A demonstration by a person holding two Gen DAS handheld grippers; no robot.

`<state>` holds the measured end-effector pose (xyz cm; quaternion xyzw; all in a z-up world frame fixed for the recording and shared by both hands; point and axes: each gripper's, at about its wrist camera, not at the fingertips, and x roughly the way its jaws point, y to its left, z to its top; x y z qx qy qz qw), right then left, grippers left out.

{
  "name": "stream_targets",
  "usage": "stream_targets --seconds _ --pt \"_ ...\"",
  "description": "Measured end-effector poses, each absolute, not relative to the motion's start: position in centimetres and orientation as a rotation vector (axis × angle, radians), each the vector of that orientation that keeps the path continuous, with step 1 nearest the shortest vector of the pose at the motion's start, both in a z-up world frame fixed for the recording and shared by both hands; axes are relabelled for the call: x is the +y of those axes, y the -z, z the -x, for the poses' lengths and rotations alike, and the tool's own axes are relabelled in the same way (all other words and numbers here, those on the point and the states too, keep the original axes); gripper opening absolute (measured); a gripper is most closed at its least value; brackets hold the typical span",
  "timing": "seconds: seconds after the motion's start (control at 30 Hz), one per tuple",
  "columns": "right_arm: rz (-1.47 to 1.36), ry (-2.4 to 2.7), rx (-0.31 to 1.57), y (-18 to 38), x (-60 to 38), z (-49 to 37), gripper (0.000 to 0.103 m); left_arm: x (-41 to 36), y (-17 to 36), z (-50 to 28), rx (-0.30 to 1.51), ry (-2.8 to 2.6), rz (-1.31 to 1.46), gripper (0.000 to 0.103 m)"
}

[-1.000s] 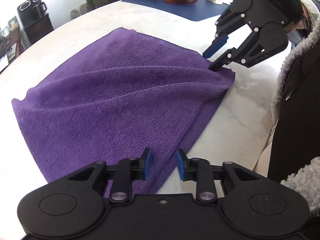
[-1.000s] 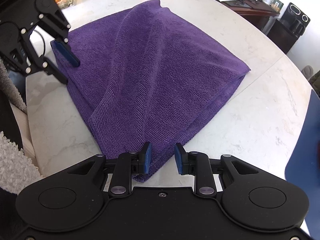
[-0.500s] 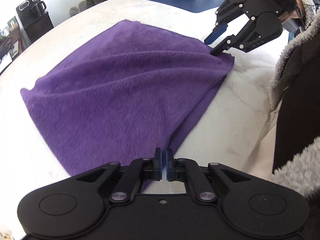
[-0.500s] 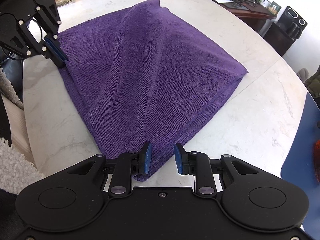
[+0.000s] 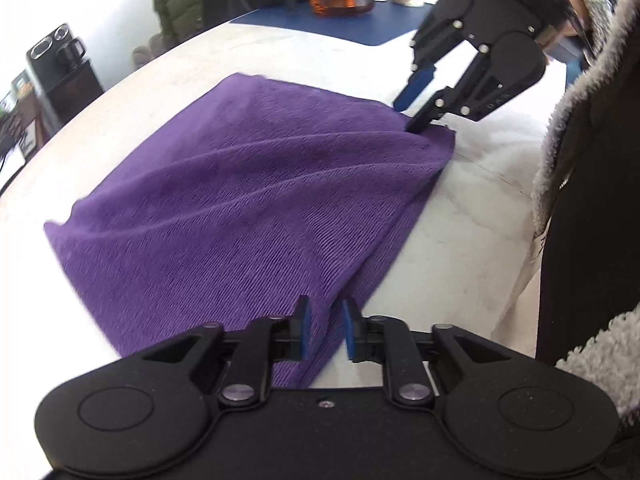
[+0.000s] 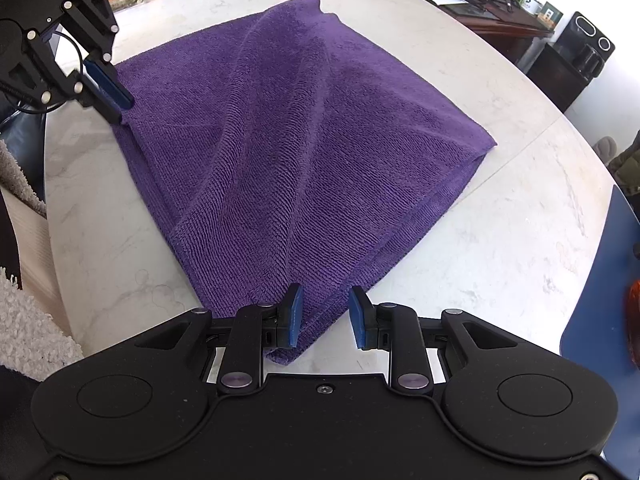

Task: Fold towel

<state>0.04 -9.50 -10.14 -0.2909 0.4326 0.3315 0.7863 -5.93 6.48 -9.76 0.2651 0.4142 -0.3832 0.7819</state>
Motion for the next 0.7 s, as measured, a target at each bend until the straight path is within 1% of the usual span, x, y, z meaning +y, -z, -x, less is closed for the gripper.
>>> stream_targets --seconds 0.2,0.23,0.33,0.37,0.7 --pt "0.625 -0.713 0.929 10.2 -9.6 -0.1 0.025 5.4 10.4 5.2 0.886 0.823 -0.6 0.017" --pt "0.624 -0.713 0.929 10.3 -9.6 -0.1 0.025 5.3 10.5 5.0 0.892 0.817 -0.597 0.016" --pt "0.623 -0.712 0.926 10.3 -9.6 0.0 0.025 5.3 10.6 4.6 0.894 0.801 -0.598 0.005" --pt "0.623 -0.711 0.925 10.3 -9.7 0.0 0.025 5.3 10.5 4.6 0.893 0.796 -0.596 0.004" --pt "0.618 -0.72 0.922 10.4 -9.9 0.1 0.025 7.7 9.7 4.6 0.959 0.834 -0.534 0.003"
